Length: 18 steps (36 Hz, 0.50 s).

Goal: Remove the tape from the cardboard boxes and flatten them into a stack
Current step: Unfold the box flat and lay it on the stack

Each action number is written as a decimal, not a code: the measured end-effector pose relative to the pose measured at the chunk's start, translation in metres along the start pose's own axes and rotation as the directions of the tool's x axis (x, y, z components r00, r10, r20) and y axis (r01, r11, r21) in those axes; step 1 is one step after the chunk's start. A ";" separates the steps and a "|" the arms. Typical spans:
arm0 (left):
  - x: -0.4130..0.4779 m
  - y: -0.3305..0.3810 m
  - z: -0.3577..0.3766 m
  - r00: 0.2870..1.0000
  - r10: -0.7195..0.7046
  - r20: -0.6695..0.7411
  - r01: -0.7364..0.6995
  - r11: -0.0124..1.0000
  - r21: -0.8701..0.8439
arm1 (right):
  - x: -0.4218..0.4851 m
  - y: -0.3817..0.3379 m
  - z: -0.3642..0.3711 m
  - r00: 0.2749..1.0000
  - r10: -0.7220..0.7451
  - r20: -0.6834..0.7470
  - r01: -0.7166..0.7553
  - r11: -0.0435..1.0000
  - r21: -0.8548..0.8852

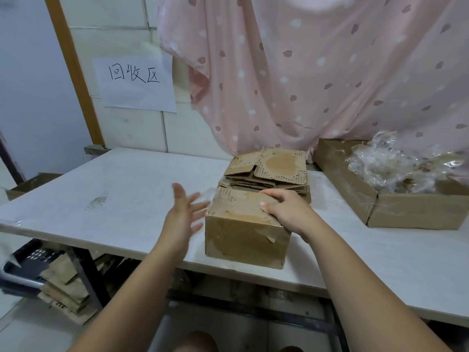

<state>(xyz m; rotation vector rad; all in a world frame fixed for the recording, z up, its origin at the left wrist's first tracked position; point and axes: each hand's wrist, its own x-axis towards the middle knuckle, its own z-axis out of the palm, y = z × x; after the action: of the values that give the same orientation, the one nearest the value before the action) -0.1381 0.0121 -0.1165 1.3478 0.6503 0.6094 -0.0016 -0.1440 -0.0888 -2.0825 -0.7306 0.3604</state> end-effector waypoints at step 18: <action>-0.003 0.000 0.009 0.981 0.172 -0.084 -0.141 0.946 0.291 | -0.004 -0.002 0.001 1.000 0.008 -0.003 -0.008 1.000 0.019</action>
<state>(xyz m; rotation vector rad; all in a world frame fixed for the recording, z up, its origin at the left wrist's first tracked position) -0.1337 0.0045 -0.1151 1.6554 0.7439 0.7426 -0.0061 -0.1448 -0.0876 -2.0684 -0.7154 0.3671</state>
